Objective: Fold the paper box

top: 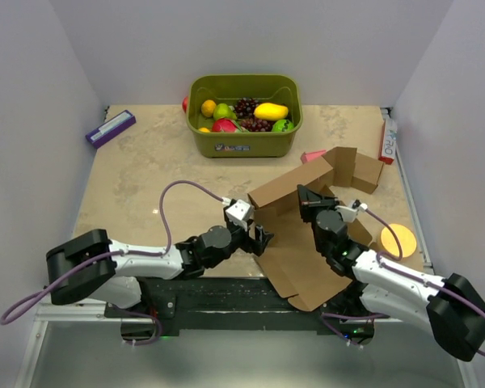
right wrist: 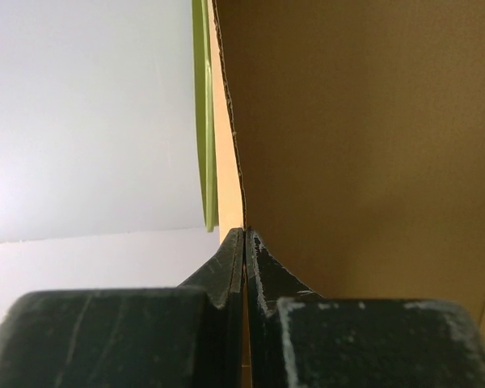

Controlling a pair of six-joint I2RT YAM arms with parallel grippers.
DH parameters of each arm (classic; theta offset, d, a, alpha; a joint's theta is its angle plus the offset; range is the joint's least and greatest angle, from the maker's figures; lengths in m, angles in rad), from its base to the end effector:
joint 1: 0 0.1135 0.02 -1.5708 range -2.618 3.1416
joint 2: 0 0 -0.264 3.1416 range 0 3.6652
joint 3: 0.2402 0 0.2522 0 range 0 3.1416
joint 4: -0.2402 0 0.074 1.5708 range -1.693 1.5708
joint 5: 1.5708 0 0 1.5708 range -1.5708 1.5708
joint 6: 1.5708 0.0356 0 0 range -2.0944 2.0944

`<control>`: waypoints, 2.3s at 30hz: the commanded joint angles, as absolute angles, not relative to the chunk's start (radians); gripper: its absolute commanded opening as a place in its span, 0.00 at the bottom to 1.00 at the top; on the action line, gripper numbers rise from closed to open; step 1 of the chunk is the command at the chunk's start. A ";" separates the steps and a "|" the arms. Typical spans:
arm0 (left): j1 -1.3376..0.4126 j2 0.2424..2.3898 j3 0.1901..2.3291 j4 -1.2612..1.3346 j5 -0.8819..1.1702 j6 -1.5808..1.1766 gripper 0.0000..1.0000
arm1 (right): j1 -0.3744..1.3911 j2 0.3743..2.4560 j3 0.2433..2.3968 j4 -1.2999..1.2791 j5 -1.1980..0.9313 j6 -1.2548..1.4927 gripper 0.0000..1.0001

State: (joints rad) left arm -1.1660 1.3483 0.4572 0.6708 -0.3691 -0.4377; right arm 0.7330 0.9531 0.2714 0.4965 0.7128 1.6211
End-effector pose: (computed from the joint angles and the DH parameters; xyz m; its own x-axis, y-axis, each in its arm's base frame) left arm 0.1170 -0.2404 0.1948 -0.3825 -0.1109 -0.9173 0.6144 0.7109 -0.3422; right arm 0.1600 0.1127 0.2024 -0.0216 0.9973 -0.0708 0.1381 0.0732 0.9877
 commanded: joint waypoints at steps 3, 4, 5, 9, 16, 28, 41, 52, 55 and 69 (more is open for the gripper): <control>-1.207 1.427 0.531 0.730 -0.388 -0.466 0.82 | 0.741 0.968 0.221 0.359 0.738 1.609 0.00; -1.210 1.437 0.534 0.720 -0.400 -0.466 0.82 | 0.739 0.963 0.221 0.356 0.739 1.611 0.00; -1.215 1.440 0.541 0.697 -0.413 -0.468 0.82 | 0.739 0.959 0.218 0.354 0.739 1.609 0.00; -1.216 1.450 0.558 0.589 -0.535 -0.520 0.81 | 0.739 0.945 0.207 0.347 0.739 1.601 0.00; -1.230 1.459 0.489 0.615 -0.578 -0.543 0.77 | 0.739 0.884 0.170 0.290 0.733 1.583 0.00; -1.321 1.528 0.508 0.750 -0.609 -0.492 0.63 | 0.739 0.727 0.132 0.143 0.752 1.560 0.00; -1.359 1.658 0.673 0.525 -0.814 -0.597 0.56 | 0.739 0.672 0.121 0.106 0.733 1.572 0.00; -1.362 1.759 0.795 0.318 -1.015 -0.654 0.52 | 0.741 0.618 0.132 0.075 0.701 1.585 0.00; -1.364 1.776 0.804 0.321 -1.061 -0.631 0.49 | 0.739 0.600 0.150 0.060 0.687 1.588 0.00; -1.370 1.848 0.772 0.578 -1.098 -0.273 0.41 | 0.741 0.566 0.248 -0.026 0.667 1.612 0.00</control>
State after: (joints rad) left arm -1.3685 1.8286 0.7723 0.4728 -1.0271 -0.3721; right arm 0.7372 0.5606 0.2081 0.1349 0.6807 1.6234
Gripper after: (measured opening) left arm 0.423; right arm 0.009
